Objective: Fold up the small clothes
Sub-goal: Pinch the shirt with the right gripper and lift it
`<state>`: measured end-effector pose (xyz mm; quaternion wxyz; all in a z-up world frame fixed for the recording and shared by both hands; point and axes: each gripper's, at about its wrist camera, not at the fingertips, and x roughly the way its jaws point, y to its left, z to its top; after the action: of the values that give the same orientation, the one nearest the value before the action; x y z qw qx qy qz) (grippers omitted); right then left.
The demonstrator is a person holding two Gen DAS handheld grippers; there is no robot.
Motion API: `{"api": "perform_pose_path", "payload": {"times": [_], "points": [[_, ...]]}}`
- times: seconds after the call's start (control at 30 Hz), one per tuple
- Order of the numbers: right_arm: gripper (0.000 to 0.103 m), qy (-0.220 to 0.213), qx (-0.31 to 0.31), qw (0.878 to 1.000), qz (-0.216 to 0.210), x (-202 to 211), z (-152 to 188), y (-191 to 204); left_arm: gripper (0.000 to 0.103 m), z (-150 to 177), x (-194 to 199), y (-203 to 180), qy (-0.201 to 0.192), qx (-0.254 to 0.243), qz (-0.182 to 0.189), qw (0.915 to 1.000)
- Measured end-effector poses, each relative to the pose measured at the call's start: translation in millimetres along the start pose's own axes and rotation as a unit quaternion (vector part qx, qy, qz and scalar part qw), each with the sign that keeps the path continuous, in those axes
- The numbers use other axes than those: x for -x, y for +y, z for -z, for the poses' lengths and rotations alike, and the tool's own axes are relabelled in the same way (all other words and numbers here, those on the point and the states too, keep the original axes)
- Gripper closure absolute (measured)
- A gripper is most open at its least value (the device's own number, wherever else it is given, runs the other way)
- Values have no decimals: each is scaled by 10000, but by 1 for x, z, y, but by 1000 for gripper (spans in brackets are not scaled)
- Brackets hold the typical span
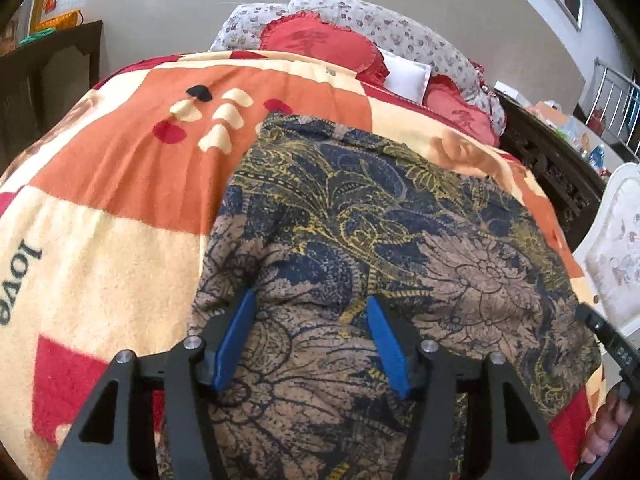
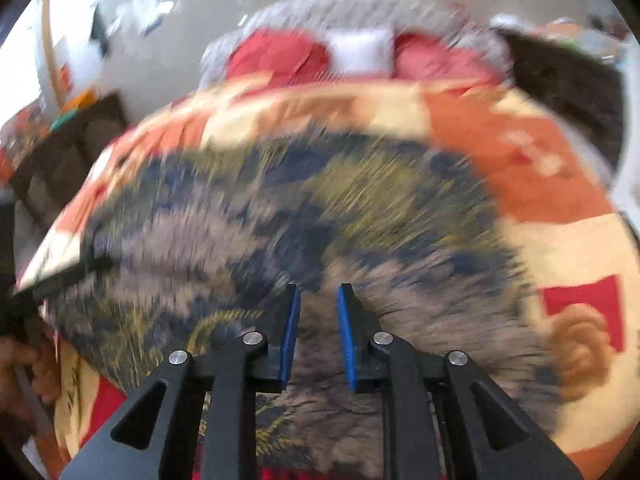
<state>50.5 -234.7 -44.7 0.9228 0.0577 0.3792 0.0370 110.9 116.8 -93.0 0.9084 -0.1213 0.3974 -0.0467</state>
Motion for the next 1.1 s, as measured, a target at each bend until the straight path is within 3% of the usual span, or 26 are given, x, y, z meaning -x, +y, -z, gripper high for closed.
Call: {"api": "perform_pose_path", "payload": {"times": [0.07, 0.1, 0.2, 0.3, 0.33, 0.4, 0.47, 0.63, 0.73, 0.8, 0.93, 1.03, 1.1], "points": [[90, 388, -326, 9977, 451, -9, 4, -18, 33, 0, 0, -1, 16, -23, 62, 10000], [90, 602, -399, 9964, 447, -17, 9, -23, 31, 0, -1, -3, 27, -50, 65, 10000], [89, 371, -284, 9983, 336, -17, 16, -26, 28, -1, -2, -4, 38, -79, 115, 9999], [89, 445, -146, 9967, 665, -15, 5, -16, 28, 0, -1, -4, 23, -83, 128, 9999], [89, 273, -146, 9966, 769, -7, -2, -10, 27, 0, -1, -4, 25, -90, 130, 9999], [89, -124, -25, 9982, 593, 5, -18, 7, 25, 0, -1, -5, 36, -89, 141, 9999], [89, -159, 245, 9987, 425, 0, -36, 24, 24, 0, -2, -6, 52, -133, 130, 9998], [89, 284, 469, 9984, 118, -57, -63, 55, 23, -1, -3, -7, 63, -159, 126, 9998], [88, 1101, 736, 9912, 31, -106, -47, 63, 23, 0, -3, -7, 59, -150, 139, 9998], [88, 841, 972, 9917, 33, -107, -40, 65, 22, -1, -3, -7, 64, -153, 133, 9998], [88, 812, 965, 9920, 1, -94, -40, 65, 26, -13, 10, -11, -24, -86, 107, 9999], [88, 413, 781, 9961, 84, -61, -40, 51, 24, -42, 27, -25, -390, -144, 262, 9988], [88, 251, 708, 9969, 214, -45, -35, 41, 24, -64, 15, -39, -328, -297, 177, 9989]]}}
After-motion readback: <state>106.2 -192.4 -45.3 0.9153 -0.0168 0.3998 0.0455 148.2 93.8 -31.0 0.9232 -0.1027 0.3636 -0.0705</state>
